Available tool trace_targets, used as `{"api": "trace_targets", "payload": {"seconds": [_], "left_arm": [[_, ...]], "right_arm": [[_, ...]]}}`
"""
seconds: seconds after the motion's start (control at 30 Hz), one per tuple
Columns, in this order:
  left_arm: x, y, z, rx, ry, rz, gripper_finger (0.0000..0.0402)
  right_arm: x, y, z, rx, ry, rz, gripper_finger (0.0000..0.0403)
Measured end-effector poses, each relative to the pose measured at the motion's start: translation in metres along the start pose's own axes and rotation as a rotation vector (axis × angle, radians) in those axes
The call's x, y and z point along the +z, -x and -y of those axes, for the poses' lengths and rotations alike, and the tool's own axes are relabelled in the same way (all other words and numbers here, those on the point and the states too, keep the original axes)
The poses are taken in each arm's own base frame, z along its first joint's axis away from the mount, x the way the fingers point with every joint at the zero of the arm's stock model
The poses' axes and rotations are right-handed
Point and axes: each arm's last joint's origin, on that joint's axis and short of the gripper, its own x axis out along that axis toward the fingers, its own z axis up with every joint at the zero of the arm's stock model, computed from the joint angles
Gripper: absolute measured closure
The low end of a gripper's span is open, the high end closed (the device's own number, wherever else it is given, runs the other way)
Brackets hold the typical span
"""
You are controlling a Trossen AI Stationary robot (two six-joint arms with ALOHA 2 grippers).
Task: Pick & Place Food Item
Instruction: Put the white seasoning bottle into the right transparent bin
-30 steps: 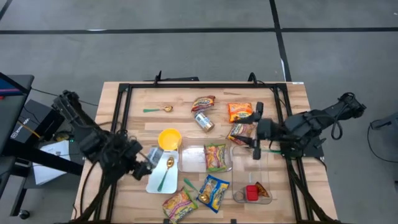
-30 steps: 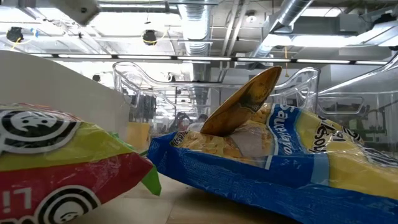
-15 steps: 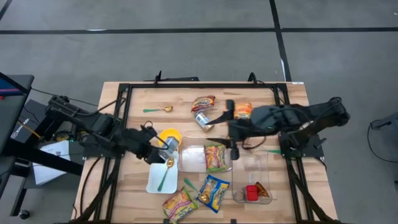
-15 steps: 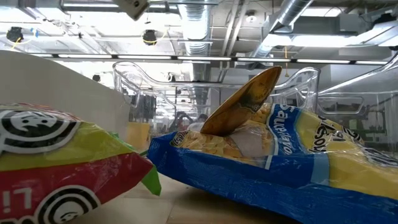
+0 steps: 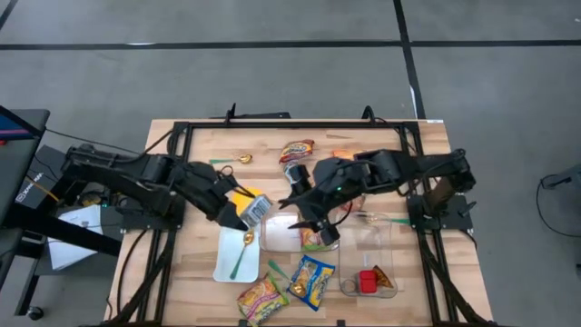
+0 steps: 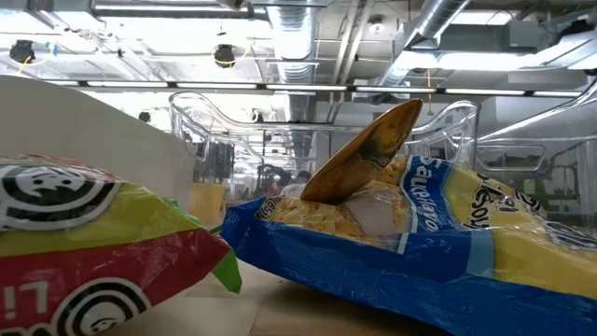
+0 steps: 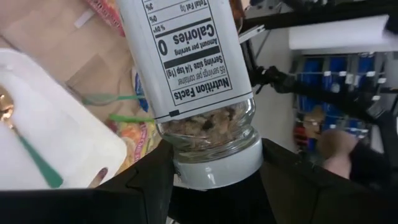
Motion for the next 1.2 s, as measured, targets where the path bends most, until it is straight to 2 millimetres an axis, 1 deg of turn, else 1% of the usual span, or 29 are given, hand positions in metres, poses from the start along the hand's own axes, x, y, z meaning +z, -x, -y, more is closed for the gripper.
{"api": "trace_targets", "payload": {"seconds": [0.17,0.27,0.43,0.63,0.77,0.93,1.2], "left_arm": [[0.008,0.002,-0.001,-0.024,0.019,-0.01,0.0203],[0.011,0.003,-0.001,-0.04,0.025,-0.017,0.0203],[0.015,0.005,0.0,-0.072,0.03,-0.02,0.0203],[0.016,0.005,0.003,-0.097,0.039,-0.028,0.0203],[0.015,0.005,0.003,-0.104,0.044,-0.035,0.0203],[0.014,0.005,0.004,-0.117,0.044,-0.074,0.0203],[0.014,0.006,0.008,-0.173,0.028,-0.108,0.0203]], "right_arm": [[0.011,-0.013,0.003,-0.01,0.039,0.04,0.0167],[0.014,-0.021,0.005,-0.009,0.045,0.035,0.0161],[0.014,-0.039,0.006,-0.003,0.048,0.018,0.0153],[0.011,-0.051,0.007,-0.008,0.043,0.006,0.0152],[0.011,-0.052,0.011,-0.062,0.039,0.002,0.0152],[0.008,-0.051,0.017,-0.072,0.032,-0.01,0.0152],[0.008,-0.051,0.016,-0.067,0.076,-0.018,0.0152]]}}
